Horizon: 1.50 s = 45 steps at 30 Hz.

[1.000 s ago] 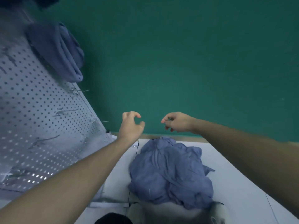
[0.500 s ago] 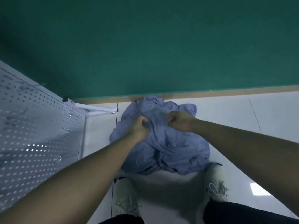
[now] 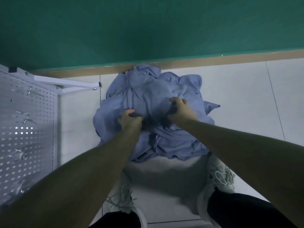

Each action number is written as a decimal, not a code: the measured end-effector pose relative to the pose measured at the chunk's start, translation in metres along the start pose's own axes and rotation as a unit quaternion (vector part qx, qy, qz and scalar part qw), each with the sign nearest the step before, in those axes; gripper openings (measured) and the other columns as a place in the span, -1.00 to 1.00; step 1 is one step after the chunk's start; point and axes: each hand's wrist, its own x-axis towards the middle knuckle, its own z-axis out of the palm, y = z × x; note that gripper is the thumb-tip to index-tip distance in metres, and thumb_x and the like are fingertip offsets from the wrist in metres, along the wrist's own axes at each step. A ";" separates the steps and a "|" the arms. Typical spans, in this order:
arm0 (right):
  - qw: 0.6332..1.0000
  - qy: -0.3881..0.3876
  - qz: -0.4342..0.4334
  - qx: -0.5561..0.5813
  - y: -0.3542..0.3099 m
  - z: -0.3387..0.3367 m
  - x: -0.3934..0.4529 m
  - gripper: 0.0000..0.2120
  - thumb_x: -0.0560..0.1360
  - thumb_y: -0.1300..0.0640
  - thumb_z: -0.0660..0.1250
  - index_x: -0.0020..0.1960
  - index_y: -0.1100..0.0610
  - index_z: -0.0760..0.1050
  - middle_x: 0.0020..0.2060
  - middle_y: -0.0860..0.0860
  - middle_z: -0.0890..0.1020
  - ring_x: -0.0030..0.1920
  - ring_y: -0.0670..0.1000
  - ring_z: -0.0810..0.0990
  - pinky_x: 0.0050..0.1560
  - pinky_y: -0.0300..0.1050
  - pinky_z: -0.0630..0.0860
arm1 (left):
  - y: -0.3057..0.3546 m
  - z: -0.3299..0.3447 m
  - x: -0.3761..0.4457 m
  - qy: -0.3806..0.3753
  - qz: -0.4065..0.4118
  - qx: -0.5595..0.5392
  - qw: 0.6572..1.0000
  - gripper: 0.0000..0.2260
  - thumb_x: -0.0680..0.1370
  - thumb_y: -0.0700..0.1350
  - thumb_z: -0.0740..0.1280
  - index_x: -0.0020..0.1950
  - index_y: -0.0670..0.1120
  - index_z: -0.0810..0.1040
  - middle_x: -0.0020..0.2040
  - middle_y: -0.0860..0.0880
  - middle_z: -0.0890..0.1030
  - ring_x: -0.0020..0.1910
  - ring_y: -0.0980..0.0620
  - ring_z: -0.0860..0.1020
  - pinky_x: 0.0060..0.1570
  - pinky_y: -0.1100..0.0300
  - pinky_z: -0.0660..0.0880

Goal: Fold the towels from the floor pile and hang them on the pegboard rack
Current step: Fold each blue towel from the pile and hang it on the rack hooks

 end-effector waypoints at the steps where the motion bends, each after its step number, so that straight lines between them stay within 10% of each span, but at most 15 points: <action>1: 1.000 0.005 -0.005 -0.007 0.000 0.000 -0.001 -0.40 0.48 0.11 0.40 0.46 -0.06 0.28 0.43 0.10 0.28 0.32 0.28 0.42 0.27 0.17 0.48 | 0.000 -0.001 0.002 0.020 -0.012 -0.040 0.999 -0.70 0.42 -0.19 0.49 0.11 -0.05 0.54 0.16 -0.13 0.56 0.01 -0.11 0.56 -0.03 0.12 0.52; 8: 0.997 0.007 -0.071 -0.010 -0.025 -0.018 -0.025 -0.60 0.49 -0.08 0.39 0.31 -0.06 0.50 0.37 0.02 0.41 0.39 0.11 0.36 0.42 0.00 0.31 | 0.050 -0.021 -0.032 -0.159 -0.047 -0.199 0.966 -0.76 0.57 -0.35 0.31 -0.02 0.01 0.52 -0.22 -0.07 0.57 -0.35 0.02 0.49 -0.45 0.26 0.42; 14: 0.975 -0.071 -0.164 0.133 -0.067 -0.058 -0.074 -0.70 0.56 0.19 0.40 0.27 0.15 0.49 0.02 -0.10 0.56 0.00 -0.17 0.53 -0.07 -0.60 0.35 | 0.103 -0.057 -0.090 -0.203 0.040 -0.265 0.942 -0.74 0.57 -0.36 0.31 0.08 -0.02 0.41 -0.18 -0.10 0.59 -0.37 0.04 0.61 -0.38 0.24 0.52; 20: 0.970 0.000 -0.236 0.052 -0.092 -0.096 -0.128 -0.93 0.52 0.10 0.33 0.00 0.02 0.51 -0.13 0.00 0.62 -0.08 0.01 0.59 0.10 0.01 0.54 | 0.132 -0.093 -0.155 -0.255 0.101 -0.284 0.919 -0.79 0.58 -0.33 0.33 0.14 -0.07 0.59 -0.01 -0.06 0.66 -0.16 0.07 0.63 -0.21 0.32 0.53; 25: 0.939 0.092 -0.295 0.150 -0.112 -0.131 -0.182 -0.84 0.62 0.32 0.20 0.02 0.09 0.48 -0.18 -0.15 0.55 -0.18 -0.17 0.48 -0.07 -0.45 0.37 | 0.146 -0.124 -0.196 -0.235 0.188 -0.266 0.916 -0.62 0.58 -0.34 0.34 0.31 0.03 0.55 0.03 -0.06 0.68 -0.04 0.10 0.65 0.00 0.27 0.58; 31: 0.930 0.109 -0.322 0.142 -0.125 -0.154 -0.229 -0.90 0.65 0.11 0.25 -0.02 0.03 0.51 -0.19 -0.10 0.60 -0.20 -0.18 0.50 -0.12 -0.34 0.41 | 0.145 -0.148 -0.236 -0.059 0.409 -0.017 0.910 -0.85 0.55 -0.23 0.40 0.02 0.01 0.67 -0.10 0.12 0.59 -0.10 0.21 0.58 -0.02 0.44 0.45; 38: 0.959 0.106 -0.260 0.052 -0.095 -0.182 -0.259 -0.85 0.50 0.18 0.32 -0.10 -0.09 0.51 -0.15 -0.07 0.67 -0.12 0.00 0.60 -0.06 -0.11 0.52 | 0.142 -0.172 -0.264 0.005 0.411 -0.010 0.912 -0.92 0.60 -0.14 0.33 -0.05 -0.02 0.62 0.01 0.06 0.49 -0.16 0.39 0.50 -0.12 0.54 0.36; 45: 0.969 0.130 -0.200 0.065 -0.073 -0.198 -0.266 -0.92 0.52 0.16 0.31 -0.13 0.02 0.52 -0.19 -0.04 0.63 -0.13 0.02 0.55 -0.13 -0.13 0.43 | 0.137 -0.183 -0.269 0.032 0.360 -0.146 0.921 -0.90 0.57 -0.12 0.30 -0.12 -0.06 0.58 0.08 0.14 0.41 0.13 -0.08 0.55 0.27 -0.12 0.48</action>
